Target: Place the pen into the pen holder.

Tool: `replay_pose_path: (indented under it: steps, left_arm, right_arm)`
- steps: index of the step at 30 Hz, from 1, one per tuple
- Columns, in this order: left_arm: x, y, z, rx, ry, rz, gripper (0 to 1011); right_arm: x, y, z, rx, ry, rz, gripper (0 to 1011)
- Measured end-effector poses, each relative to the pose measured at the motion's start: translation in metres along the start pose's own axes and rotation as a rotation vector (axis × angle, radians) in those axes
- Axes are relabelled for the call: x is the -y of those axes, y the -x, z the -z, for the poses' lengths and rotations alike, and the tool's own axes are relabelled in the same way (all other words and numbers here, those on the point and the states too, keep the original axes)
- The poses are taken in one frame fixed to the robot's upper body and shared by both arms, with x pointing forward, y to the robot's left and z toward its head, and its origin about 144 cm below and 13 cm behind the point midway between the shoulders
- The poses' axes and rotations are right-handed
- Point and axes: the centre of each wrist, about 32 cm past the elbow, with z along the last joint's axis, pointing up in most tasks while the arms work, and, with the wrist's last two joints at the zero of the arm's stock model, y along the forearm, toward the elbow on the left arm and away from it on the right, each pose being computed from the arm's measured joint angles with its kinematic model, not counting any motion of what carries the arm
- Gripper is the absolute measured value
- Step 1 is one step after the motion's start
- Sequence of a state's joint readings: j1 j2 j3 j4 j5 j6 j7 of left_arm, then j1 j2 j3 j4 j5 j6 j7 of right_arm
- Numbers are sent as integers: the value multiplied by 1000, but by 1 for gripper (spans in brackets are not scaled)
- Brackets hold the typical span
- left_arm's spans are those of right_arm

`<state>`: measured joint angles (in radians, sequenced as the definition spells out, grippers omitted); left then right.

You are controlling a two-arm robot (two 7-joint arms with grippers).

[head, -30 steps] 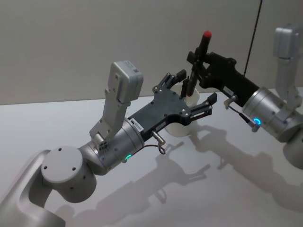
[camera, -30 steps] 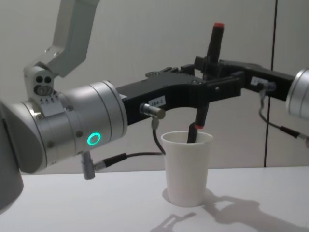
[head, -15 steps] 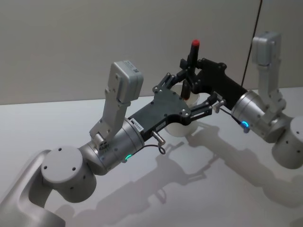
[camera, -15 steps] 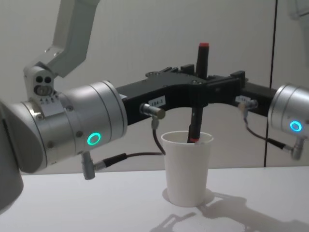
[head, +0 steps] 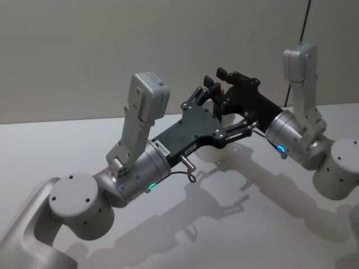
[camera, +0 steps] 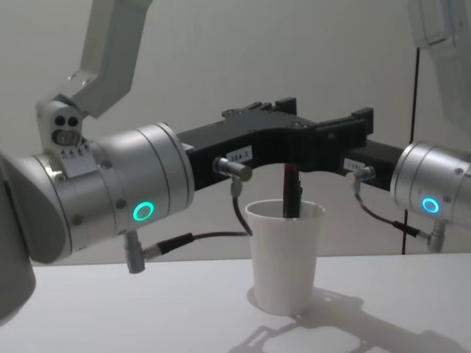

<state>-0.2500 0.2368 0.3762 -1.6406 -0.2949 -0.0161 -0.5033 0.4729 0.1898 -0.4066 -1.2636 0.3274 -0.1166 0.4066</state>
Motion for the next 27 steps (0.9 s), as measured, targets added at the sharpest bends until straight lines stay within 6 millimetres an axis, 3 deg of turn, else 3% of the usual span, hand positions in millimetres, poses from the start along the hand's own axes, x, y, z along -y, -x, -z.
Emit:
replay_pose_path:
  steps: [16, 23, 27]
  left_arm:
    - [0, 0, 0, 0, 0, 0, 1001]
    - [0, 0, 0, 0, 0, 0, 1001]
    - [0, 0, 0, 0, 0, 0, 1001]
  right_arm:
    - [-3, 1, 3, 8, 7, 0, 839]
    - [-1, 0, 0, 1, -8, 6, 1001]
    - [3, -1, -3, -7, -20, 19, 1001]
